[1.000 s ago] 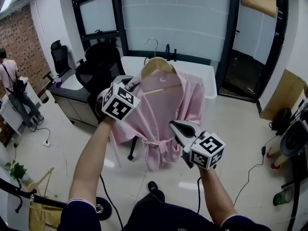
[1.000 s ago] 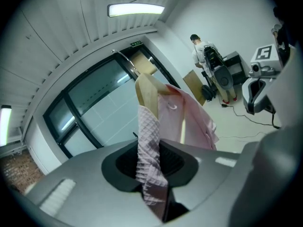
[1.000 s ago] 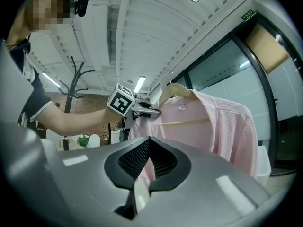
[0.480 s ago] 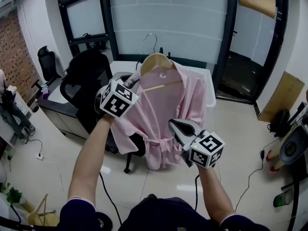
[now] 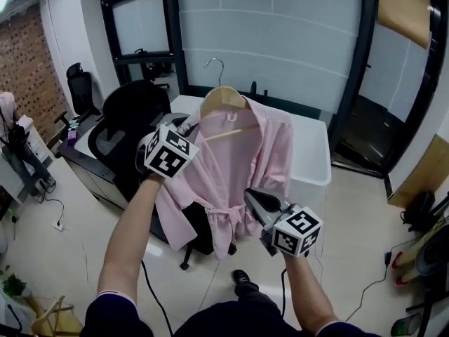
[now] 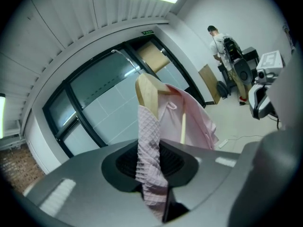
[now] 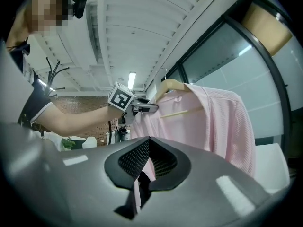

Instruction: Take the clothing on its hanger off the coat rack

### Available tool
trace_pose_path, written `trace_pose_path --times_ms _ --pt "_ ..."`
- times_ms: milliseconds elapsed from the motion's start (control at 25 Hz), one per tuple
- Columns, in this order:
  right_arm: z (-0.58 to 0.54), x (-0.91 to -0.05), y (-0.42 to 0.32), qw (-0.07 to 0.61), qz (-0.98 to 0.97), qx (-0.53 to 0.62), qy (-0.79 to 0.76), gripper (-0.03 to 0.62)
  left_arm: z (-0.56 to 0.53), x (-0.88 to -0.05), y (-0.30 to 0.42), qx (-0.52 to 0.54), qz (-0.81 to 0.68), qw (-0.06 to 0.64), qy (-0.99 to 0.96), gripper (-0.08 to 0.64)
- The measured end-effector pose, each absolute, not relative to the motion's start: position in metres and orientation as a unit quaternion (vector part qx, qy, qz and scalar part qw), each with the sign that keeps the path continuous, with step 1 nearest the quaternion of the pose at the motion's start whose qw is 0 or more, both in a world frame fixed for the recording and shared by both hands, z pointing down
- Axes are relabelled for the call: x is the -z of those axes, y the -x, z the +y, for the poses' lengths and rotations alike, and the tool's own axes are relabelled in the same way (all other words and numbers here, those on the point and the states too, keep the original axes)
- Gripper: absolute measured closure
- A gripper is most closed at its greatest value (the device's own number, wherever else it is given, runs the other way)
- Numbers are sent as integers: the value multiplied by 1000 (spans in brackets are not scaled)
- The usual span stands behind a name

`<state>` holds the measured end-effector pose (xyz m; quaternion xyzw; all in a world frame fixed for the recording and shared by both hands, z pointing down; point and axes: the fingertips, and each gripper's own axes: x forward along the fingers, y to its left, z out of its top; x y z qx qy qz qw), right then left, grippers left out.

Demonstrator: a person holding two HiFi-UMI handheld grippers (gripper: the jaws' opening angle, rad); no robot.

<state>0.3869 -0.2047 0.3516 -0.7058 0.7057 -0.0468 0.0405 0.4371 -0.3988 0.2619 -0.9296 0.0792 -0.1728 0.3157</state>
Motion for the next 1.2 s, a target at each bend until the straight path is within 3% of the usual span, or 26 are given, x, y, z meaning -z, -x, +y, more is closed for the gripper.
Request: trace_pose_path --times_ms 400,1200 --pt "-301 -352 -438 35 782 56 620 592 -504 -276 -443 218 183 277 918 477" --pt "-389 -382 -442 31 837 103 537 592 -648 -276 -350 270 342 234 869 477"
